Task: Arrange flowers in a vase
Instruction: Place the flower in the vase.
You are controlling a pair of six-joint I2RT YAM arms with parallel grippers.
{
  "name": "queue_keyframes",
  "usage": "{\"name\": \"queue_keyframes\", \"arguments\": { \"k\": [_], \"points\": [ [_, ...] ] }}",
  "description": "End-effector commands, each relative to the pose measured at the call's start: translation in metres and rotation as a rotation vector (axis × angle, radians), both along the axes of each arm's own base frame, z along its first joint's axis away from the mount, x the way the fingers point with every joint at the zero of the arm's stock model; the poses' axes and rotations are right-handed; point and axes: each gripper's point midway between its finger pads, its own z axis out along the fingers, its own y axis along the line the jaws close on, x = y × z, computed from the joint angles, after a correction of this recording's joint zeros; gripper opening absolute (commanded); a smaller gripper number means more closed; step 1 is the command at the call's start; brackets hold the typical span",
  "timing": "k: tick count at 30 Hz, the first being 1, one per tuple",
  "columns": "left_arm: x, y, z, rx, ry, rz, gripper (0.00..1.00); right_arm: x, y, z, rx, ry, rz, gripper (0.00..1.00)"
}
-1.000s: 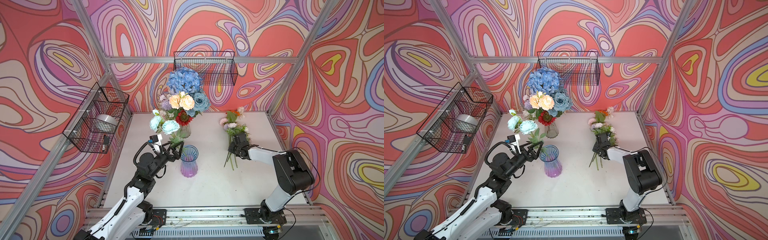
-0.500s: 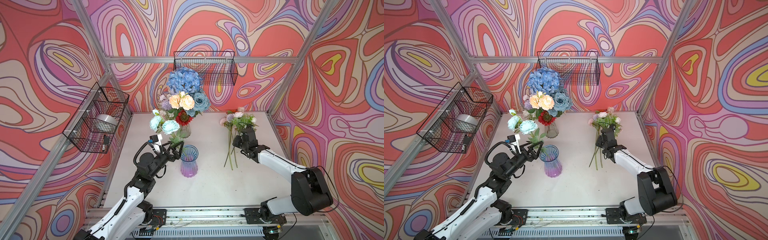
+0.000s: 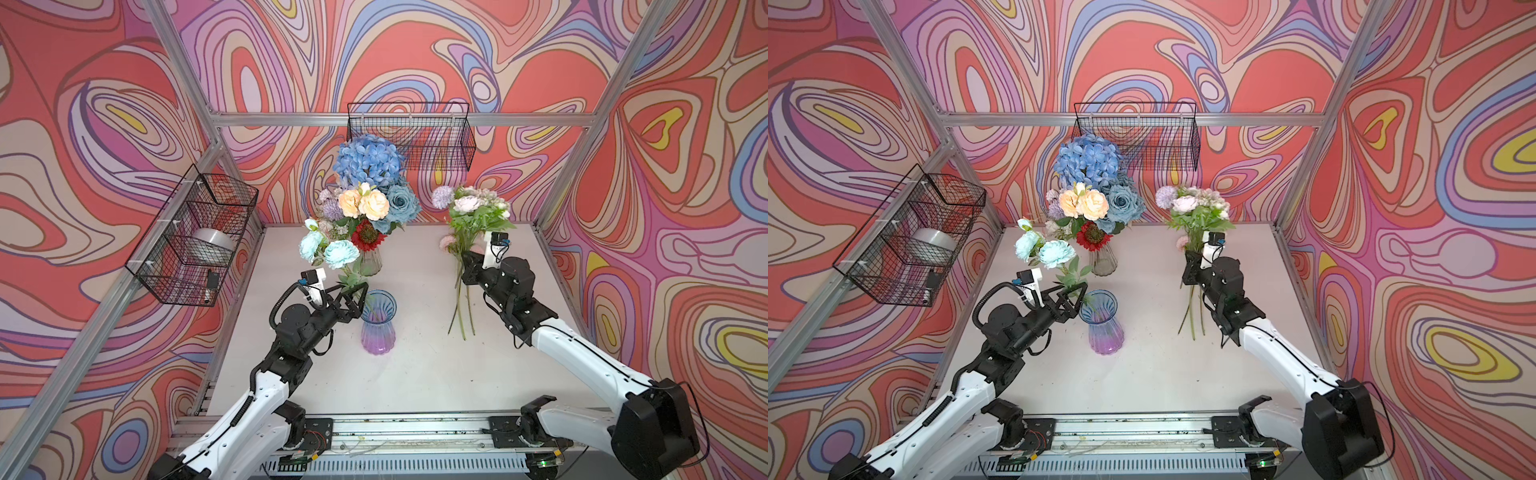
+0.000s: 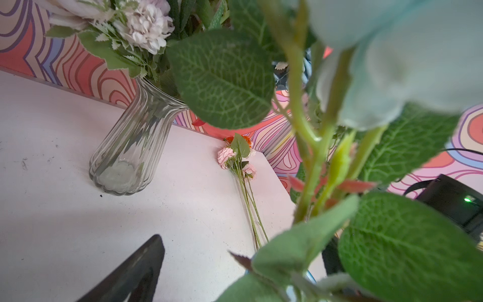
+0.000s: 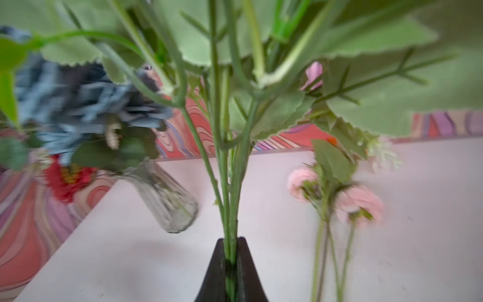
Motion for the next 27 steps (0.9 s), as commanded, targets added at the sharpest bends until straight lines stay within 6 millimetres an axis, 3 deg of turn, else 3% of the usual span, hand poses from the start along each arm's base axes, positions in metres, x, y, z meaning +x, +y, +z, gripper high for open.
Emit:
{"name": "queue_keyframes", "arguments": {
  "k": [1, 7, 11, 19, 27],
  "points": [
    [-0.003, 0.002, 0.014, -0.016, -0.033, 0.01, 0.97, -0.031, 0.036, 0.061, -0.022, -0.306, 0.152, 0.0],
    [-0.009, 0.008, 0.012, 0.015, -0.021, 0.026, 0.99, -0.066, 0.09, 0.101, -0.027, -0.47, 0.372, 0.0],
    [-0.012, 0.013, 0.014, 0.024, -0.026, 0.048, 1.0, -0.089, 0.131, 0.109, -0.026, -0.565, 0.522, 0.0],
    [-0.02, 0.02, 0.01, 0.041, -0.005, 0.064, 1.0, -0.129, 0.205, 0.095, -0.031, -0.681, 0.772, 0.0],
    [-0.035, 0.015, -0.003, 0.1, 0.049, 0.004, 1.0, -0.144, 0.241, 0.057, -0.074, -0.624, 0.861, 0.0]
  ]
}}
